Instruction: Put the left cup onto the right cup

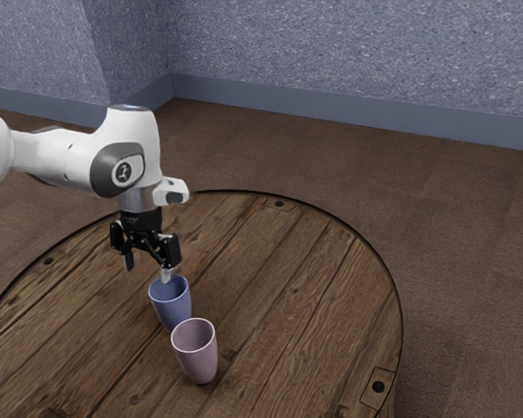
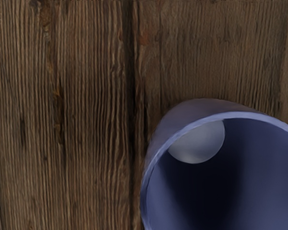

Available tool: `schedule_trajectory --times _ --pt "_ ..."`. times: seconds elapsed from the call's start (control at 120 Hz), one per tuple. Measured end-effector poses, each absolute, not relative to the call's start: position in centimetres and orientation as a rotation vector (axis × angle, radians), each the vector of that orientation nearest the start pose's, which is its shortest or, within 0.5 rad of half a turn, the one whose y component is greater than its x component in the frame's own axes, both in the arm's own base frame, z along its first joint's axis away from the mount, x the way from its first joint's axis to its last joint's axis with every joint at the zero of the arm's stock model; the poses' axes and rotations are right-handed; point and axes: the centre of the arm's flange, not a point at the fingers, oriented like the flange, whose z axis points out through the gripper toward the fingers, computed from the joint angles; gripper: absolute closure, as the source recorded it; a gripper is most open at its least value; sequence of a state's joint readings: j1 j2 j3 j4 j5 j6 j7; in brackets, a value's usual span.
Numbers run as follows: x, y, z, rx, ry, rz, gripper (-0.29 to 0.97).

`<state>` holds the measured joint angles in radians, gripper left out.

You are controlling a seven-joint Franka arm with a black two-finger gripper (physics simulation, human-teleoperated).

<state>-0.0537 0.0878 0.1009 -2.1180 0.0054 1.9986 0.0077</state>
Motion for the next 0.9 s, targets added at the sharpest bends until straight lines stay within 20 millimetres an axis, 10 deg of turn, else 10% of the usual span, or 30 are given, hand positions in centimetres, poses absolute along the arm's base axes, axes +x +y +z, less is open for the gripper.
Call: schedule_trajectory --times 0.9 --pt "53.1 3.4 30.1 -3.111 -0.016 0.351 0.05"
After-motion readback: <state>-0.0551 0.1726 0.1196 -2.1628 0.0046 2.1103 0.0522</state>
